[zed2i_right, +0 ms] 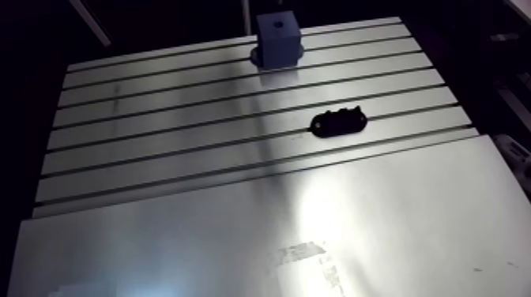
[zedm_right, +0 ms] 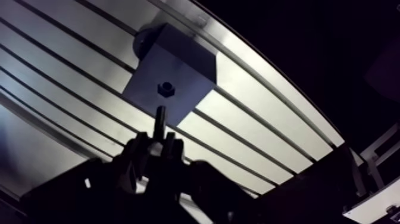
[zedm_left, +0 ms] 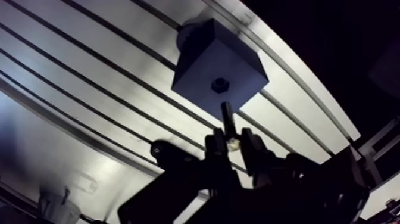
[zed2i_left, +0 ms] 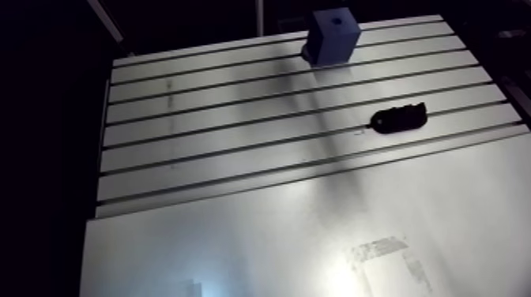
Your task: Pick up the M10 bolt and insert it into the hex recess until seated.
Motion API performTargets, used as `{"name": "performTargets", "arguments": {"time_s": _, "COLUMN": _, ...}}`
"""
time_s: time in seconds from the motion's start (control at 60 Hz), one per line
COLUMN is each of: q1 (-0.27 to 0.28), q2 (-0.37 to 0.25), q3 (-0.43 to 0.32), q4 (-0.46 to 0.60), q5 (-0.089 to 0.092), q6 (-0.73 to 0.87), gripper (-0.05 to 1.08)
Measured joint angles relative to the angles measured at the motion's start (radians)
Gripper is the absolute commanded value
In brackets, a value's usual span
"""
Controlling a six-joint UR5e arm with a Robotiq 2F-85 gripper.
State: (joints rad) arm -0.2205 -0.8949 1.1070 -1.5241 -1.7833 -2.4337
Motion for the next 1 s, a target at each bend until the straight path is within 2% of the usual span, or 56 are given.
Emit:
{"name": "performTargets", "arguments": {"time_s": 0.383, "q1": 0.015, "q2": 0.010, "q3": 0.009, "q4": -0.007, "q5": -0.008, "q6": -0.004, "gripper": 0.79}}
{"name": "performTargets", "arguments": {"time_s": 0.6, "q1": 0.016, "q2": 0.017, "q3": 0.013, "q4": -0.013, "q5": -0.009, "q6": -0.004, "gripper": 0.87}}
{"name": "performTargets", "arguments": {"time_s": 1.0, "q1": 0.012, "q2": 0.021, "q3": 0.015, "q4": -0.016, "q5": -0.016, "q6": -0.009, "gripper": 0.87}}
